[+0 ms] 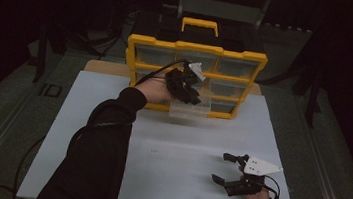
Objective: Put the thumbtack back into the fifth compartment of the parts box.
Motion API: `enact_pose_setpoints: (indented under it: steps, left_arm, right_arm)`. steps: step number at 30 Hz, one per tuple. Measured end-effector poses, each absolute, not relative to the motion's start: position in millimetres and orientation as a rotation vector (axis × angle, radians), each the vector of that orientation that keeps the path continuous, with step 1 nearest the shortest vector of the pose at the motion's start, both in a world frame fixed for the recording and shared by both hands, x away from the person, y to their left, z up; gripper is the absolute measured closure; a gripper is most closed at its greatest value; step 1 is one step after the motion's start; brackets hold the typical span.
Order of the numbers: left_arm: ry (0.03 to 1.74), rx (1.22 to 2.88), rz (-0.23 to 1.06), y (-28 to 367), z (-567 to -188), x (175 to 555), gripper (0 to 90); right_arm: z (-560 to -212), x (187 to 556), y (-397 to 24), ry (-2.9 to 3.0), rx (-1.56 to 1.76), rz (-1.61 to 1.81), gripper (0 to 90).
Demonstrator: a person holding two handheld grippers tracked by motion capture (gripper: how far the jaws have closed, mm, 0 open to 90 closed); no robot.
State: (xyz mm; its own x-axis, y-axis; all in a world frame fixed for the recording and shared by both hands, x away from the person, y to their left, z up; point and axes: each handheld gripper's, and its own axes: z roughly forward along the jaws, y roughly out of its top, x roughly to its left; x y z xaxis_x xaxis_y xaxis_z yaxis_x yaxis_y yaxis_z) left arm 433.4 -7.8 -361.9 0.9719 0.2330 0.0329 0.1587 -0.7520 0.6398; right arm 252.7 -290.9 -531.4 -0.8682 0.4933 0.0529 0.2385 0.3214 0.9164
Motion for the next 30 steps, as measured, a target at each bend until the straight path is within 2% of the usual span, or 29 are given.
enact_pose_setpoints:
  steps: [2, 7, 13, 14, 17, 25, 30]
  left_arm:
    - [0.272, 2.41, 0.146, -5.0, -359.1, 432.8, 58.2]
    - [0.273, 2.393, 0.122, 0.3, -354.1, 430.4, 50.7]
    - [0.28, 2.388, 0.126, 4.7, -350.8, 426.0, 28.0]
    - [0.276, 2.392, 0.134, 5.8, -349.9, 424.5, 28.0]
    - [0.28, 2.394, 0.129, 8.2, -348.2, 421.7, 15.6]
    - [0.281, 2.389, 0.122, 18.4, -347.0, 414.1, 2.1]
    - [0.294, 2.368, 0.141, 27.7, -347.7, 408.5, 0.5]
  right_arm:
    - [-531.2, 252.7, -291.0, 2.35, 0.664, 1.57, 14.0]
    - [-531.3, 252.8, -291.5, 2.349, 0.668, 1.568, 14.0]
    - [-531.5, 252.9, -291.3, 2.351, 0.669, 1.567, 14.0]
    - [-531.5, 252.9, -291.3, 2.35, 0.671, 1.568, 14.0]
    - [-531.7, 252.9, -291.1, 2.352, 0.673, 1.566, 14.0]
    - [-531.4, 252.9, -291.0, 2.351, 0.67, 1.563, 14.0]
    - [-531.2, 252.9, -291.0, 2.349, 0.666, 1.563, 14.0]
